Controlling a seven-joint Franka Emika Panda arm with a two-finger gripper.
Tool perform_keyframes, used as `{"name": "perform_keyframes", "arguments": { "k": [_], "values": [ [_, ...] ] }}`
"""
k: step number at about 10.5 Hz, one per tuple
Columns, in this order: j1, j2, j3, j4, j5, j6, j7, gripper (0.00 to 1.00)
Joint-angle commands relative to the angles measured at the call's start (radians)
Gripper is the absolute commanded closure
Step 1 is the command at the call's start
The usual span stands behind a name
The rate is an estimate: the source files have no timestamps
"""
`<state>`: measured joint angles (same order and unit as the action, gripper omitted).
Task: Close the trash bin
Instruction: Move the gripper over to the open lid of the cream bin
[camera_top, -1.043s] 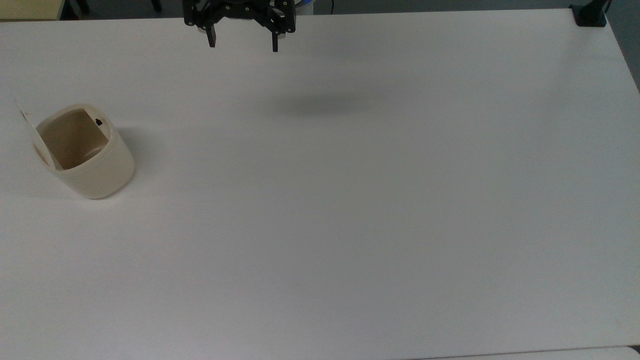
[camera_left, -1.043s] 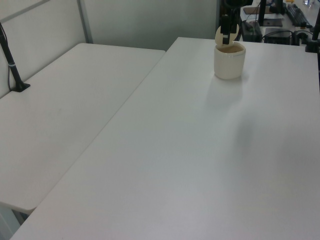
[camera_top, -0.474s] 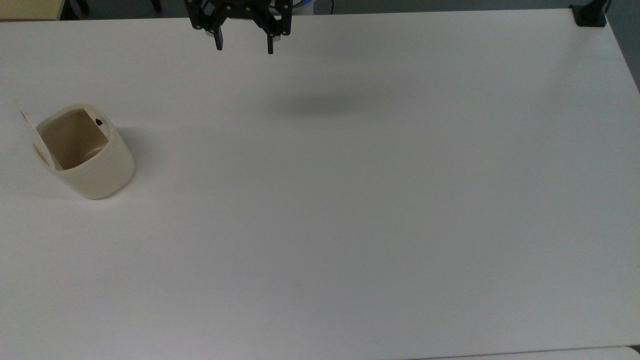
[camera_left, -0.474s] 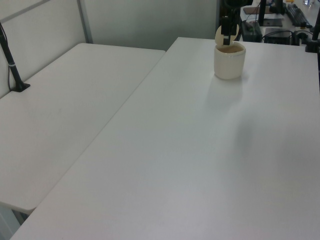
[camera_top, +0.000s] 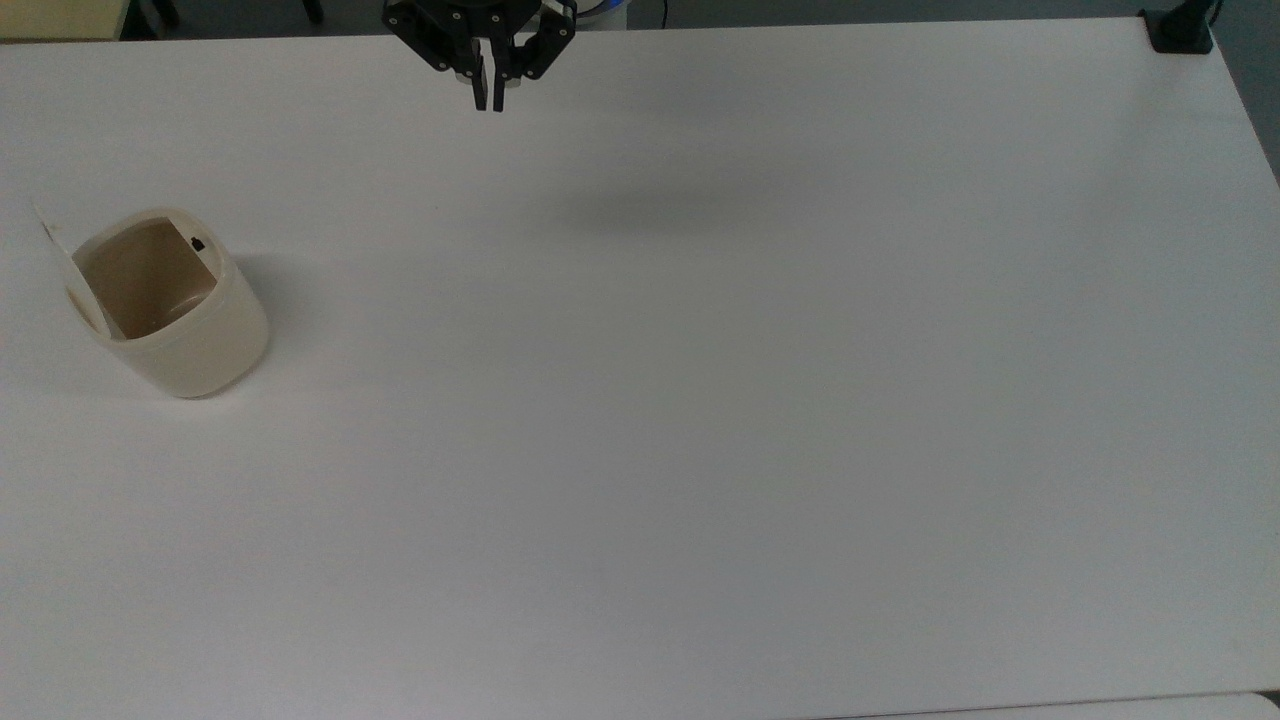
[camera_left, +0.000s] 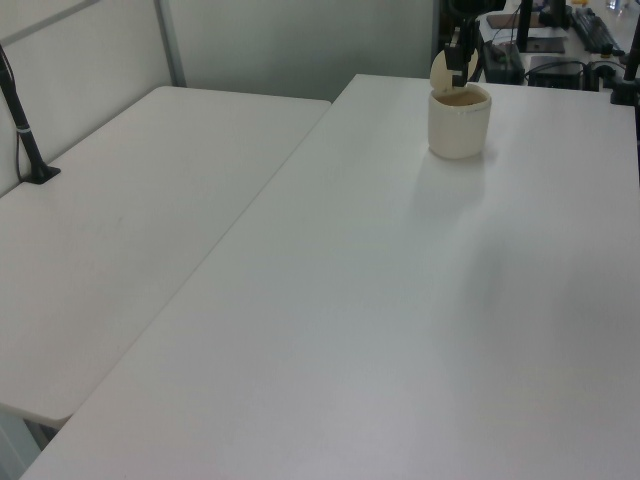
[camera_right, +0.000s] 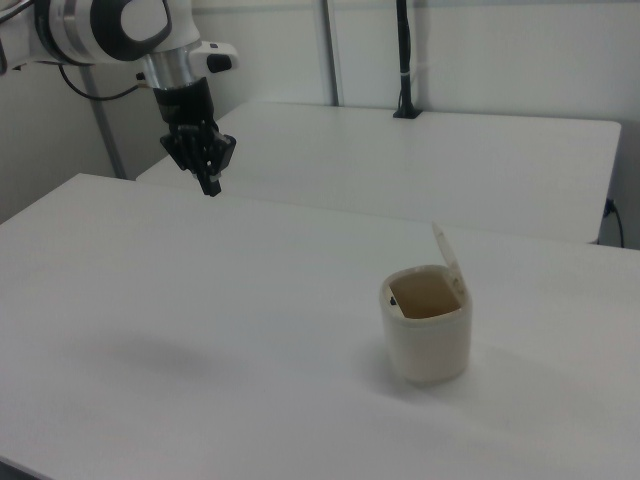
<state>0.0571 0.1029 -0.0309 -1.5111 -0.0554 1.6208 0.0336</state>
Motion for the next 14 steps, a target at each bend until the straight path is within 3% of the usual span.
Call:
{"name": "perform_keyframes", "arguments": {
  "k": [1, 3, 11, 14],
  "values": [
    [-0.032, -0.015, -0.004, -0.014, -0.014, 0.019, -0.006, 0.95],
    [-0.086, -0.011, -0.007, -0.011, -0.014, 0.109, -0.004, 1.0],
    [-0.394, 0.053, -0.014, -0.009, -0.049, 0.523, 0.04, 1.0],
    [-0.421, 0.116, -0.072, -0.009, -0.05, 0.693, 0.055, 1.0]
  ]
}}
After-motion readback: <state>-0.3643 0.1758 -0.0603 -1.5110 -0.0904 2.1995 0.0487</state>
